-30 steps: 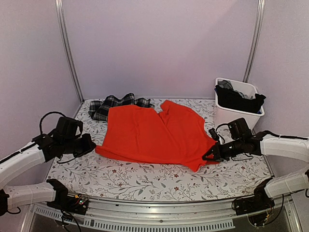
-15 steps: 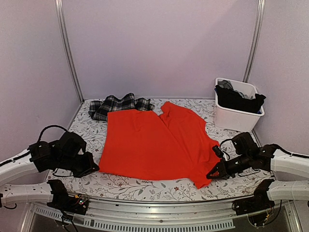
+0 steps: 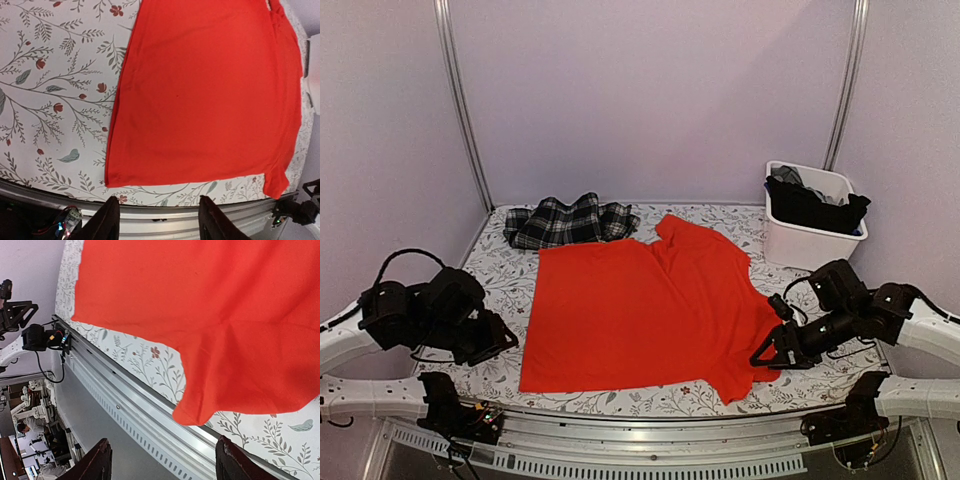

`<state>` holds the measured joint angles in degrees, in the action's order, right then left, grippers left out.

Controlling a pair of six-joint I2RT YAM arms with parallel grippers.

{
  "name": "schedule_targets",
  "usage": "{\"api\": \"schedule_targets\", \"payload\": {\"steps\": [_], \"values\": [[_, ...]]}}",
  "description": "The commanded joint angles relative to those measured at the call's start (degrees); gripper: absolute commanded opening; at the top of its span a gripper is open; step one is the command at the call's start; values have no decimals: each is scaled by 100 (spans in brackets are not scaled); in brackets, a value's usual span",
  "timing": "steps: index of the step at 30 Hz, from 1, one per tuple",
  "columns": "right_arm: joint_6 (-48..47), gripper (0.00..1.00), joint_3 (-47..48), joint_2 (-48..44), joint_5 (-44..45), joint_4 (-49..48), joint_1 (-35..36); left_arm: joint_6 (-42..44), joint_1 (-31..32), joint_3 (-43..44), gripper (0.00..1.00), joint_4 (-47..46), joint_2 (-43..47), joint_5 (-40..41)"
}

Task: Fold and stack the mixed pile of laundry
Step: Flatten out the crumpled T-shirt at the center of the board.

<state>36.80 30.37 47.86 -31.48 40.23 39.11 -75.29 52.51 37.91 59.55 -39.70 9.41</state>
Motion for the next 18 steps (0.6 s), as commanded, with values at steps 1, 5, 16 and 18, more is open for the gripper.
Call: {"api": "schedule_targets", "payload": {"steps": [1, 5, 16, 18], "values": [[-616, 72, 1306, -77, 694, 917, 35, 723, 78, 616, 57, -15, -192, 583], [-1005, 74, 1699, 397, 1423, 484, 28, 1469, 56, 1082, 64, -719, -1157, 981], [-2293, 73, 2347, 3331, 1732, -2004, -1030, 3306, -1743, 1250, 61, -3845, -3536, 83], [-2492, 71, 2575, 3823, 1696, -2202, -1162, 3480, -2183, 1200, 58, -4269, -3854, -161]]}}
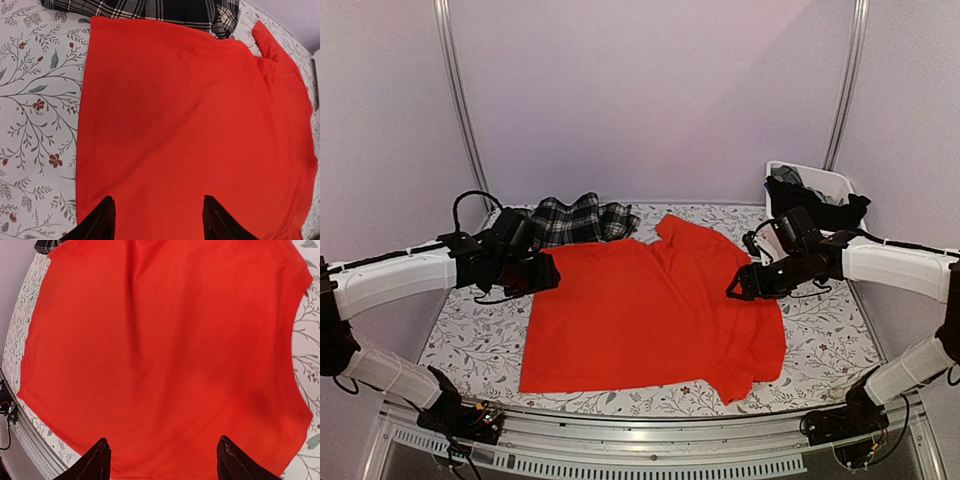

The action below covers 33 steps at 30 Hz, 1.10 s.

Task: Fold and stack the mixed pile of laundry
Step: Flatten out the crumpled T-shirt at the center of the board.

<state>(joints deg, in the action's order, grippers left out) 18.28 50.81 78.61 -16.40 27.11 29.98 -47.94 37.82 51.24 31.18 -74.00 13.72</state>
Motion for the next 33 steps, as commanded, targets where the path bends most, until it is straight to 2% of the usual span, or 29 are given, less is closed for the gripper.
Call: {"api": "schedule_targets", "payload": {"steps": [1, 4, 7, 12, 19, 21, 25, 33], "values": [[-688, 70, 628, 936, 157, -986, -285, 818, -880, -128, 57, -1599, -601, -648], [-802, 66, 904, 1607, 238, -1181, -354, 1073, -1398, -32, 49, -2149, -1198, -940], [-811, 62, 996, 2066, 243, -1297, -362, 1193, -1697, 256, 40, -2325, -1787, -1134], [-815, 60, 673, 2302, 355, -1526, -368, 1292, -1891, 473, 33, -2702, -2528, -1436], [-780, 54, 367, 2523, 662, -1586, -401, 1259, -2251, 1010, 18, -2443, -3411, -1481], [-738, 53, 264, 2559, 719, -1565, -421, 1178, -2415, 1017, 13, -2247, -3551, -1432], [-583, 52, -20, 2471, 684, -1528, -440, 1130, -2577, 732, 9, -2177, -3511, -1404], [-168, 53, -1035, 1552, 551, -1374, -436, 1109, -2877, 145, 3, -2201, -3140, -1390]]}}
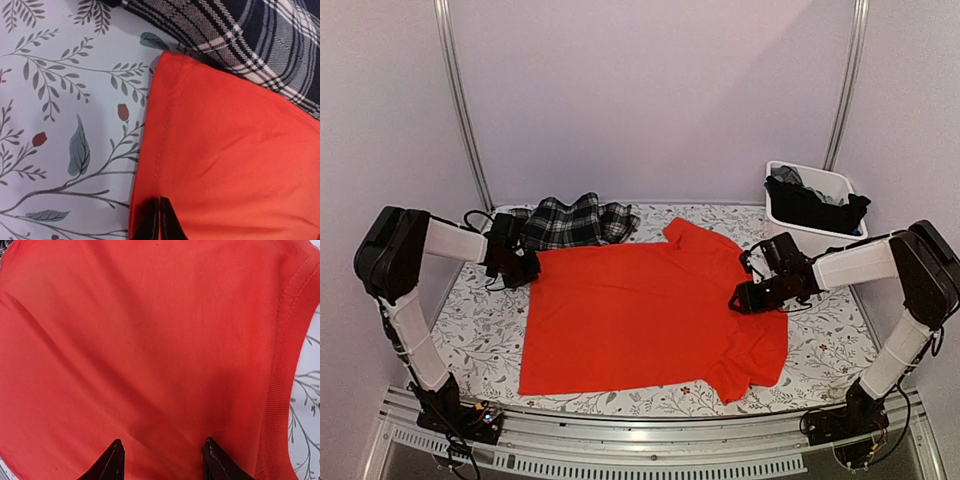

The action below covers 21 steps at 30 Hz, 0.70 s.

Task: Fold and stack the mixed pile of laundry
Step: Flatten out the crumpled T-shirt at the center of the board.

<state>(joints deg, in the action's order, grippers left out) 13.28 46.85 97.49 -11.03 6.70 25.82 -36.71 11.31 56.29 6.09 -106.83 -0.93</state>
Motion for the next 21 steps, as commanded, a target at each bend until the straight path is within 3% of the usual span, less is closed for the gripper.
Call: {"api": "schedule_targets", "payload": {"steps": [1, 8, 12, 15, 21], "values": [[382, 53, -770, -483, 6, 674, -25, -23, -274, -423, 3, 280, 198, 63], [542, 58, -934, -1434, -427, 759, -16, 124, -503, -510, 6, 72, 489, -210], [468, 60, -428, -1889, -756, 1012, -10, 293, -353, -343, 22, 121, 939, -470], [301, 60, -218, -2312, -904, 1441, 38, 299, 14, -447, 28, 439, 1613, -448], [521, 53, -641, -3007, -1339, 1769, 400, -484, 1240, -1403, 27, 1104, 3208, -563]]}}
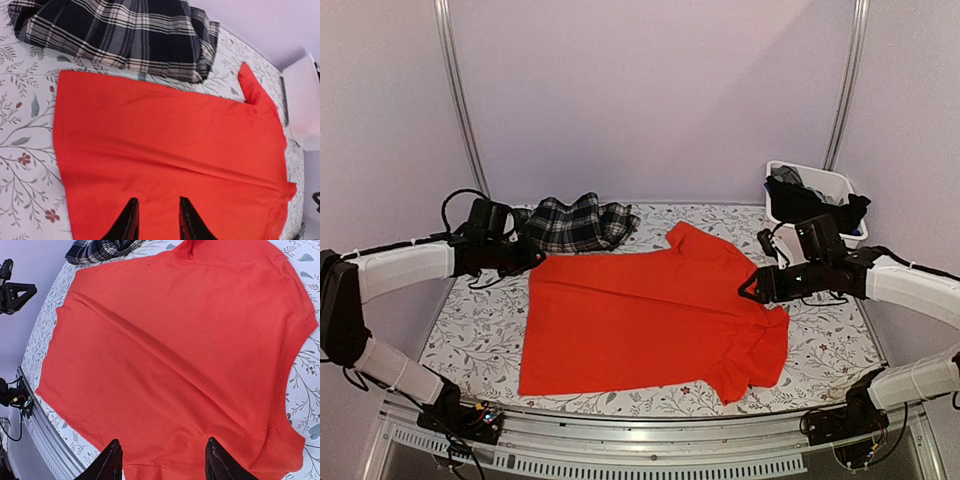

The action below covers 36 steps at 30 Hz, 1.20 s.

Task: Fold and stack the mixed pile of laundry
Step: Flatten out the crumpled T-shirt at the center of the board.

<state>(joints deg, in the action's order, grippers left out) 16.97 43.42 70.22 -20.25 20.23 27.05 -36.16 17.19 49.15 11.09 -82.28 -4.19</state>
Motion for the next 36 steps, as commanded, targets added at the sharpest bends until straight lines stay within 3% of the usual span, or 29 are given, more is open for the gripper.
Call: {"api": "schedule_targets", "payload": {"steps": [1, 7, 13, 17, 22, 25, 28, 32, 36], "values": [[228, 53, -413, -287, -421, 392, 406, -725, 843, -920, 27, 621, 957, -359], [737, 51, -1105, -97, -389, -26, 1083, -1846, 2060, -1761, 18, 1062, 1748, -238], [1051, 50, -1652, 130, -503, -461, 1437, -2763, 2666, -2258, 0, 1386, 1352, -204], [1357, 49, -1830, 392, -489, -704, 1911, -3352, 2699, -2627, 0, 1819, 1344, -78], [1926, 48, -1928, 663, -603, -1156, 2669, -3766, 2537, -2722, 0, 2790, 1954, 482], [2186, 48, -1803, 812, -733, -1324, 3012, -3647, 2221, -2553, 0, 3199, 2335, 775], [2100, 49, -1454, 592, -339, -721, 3044, -3203, 1983, -2160, 0, 3449, 2623, 975], [2032, 52, -1148, -132, 79, 82, 3043, -2905, 2018, -1493, 9, 3876, 2957, 1017], [2402, 54, -1327, -913, 238, 674, 3044, -3406, 2198, -1735, 24, 4083, 3372, 596]]}}
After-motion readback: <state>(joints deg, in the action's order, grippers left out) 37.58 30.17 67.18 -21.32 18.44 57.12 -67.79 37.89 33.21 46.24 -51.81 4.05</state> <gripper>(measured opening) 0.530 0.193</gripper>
